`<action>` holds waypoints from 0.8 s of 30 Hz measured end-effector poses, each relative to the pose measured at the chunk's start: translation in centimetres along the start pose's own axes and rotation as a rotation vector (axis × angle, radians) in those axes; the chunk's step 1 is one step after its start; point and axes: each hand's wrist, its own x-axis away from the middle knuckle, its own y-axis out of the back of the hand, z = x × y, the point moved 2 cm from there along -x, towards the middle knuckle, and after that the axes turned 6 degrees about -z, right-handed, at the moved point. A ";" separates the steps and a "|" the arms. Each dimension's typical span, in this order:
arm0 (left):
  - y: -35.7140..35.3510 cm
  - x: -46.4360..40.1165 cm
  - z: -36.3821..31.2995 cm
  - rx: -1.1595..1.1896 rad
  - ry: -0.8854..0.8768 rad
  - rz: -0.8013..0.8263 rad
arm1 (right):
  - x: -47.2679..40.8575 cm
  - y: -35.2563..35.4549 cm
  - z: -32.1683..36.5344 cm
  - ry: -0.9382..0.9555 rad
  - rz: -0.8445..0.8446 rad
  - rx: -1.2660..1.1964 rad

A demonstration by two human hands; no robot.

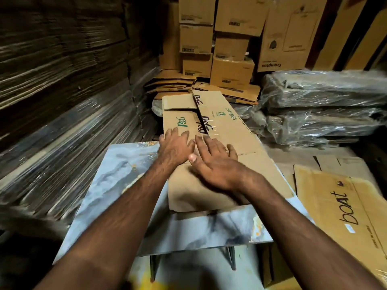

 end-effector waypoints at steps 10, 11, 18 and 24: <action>0.6 0.2 -0.2 0.130 0.140 -0.068 | -13.6 -2.1 1.9 -0.393 -0.018 -0.637; 0.5 0.2 0.1 0.124 0.149 -0.051 | -13.8 -2.4 1.7 -0.446 -0.037 -0.567; 0.0 -0.3 0.8 0.120 0.114 0.075 | -13.7 -1.5 1.3 -0.303 -0.214 0.057; 0.7 -1.1 0.6 0.166 0.216 0.236 | -13.5 2.1 -7.3 -0.386 -0.192 0.523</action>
